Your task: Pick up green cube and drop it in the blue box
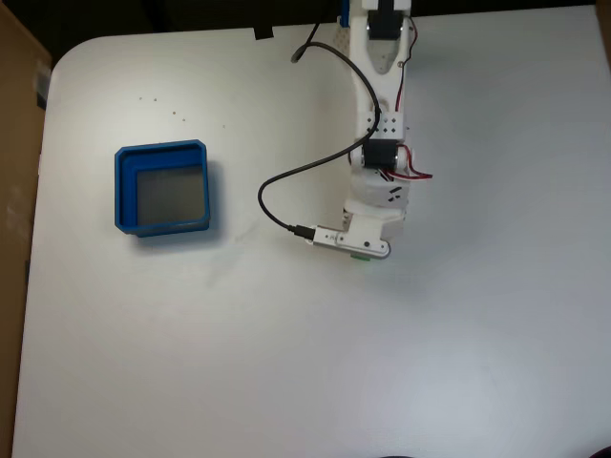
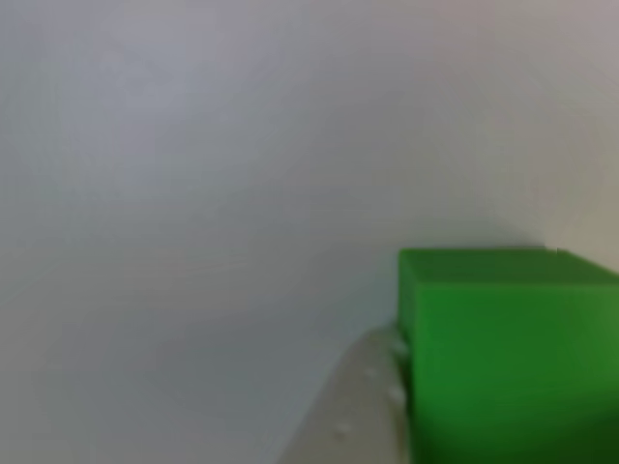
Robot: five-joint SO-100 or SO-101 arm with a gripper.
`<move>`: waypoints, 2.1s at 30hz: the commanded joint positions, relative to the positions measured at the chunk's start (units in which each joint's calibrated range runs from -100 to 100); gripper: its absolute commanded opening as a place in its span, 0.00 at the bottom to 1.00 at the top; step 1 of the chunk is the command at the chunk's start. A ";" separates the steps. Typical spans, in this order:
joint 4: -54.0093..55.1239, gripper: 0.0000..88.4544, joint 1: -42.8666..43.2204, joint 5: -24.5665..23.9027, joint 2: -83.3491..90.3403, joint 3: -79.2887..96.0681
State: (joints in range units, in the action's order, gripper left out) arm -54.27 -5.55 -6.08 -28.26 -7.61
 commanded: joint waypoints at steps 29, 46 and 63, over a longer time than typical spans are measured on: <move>0.17 0.03 -35.64 -0.05 28.88 -2.87; 0.91 0.03 -38.02 0.29 16.85 -9.10; 1.08 0.03 -38.53 0.10 2.56 -17.95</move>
State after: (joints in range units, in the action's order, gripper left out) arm -54.27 -43.53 -6.03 -26.18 -21.31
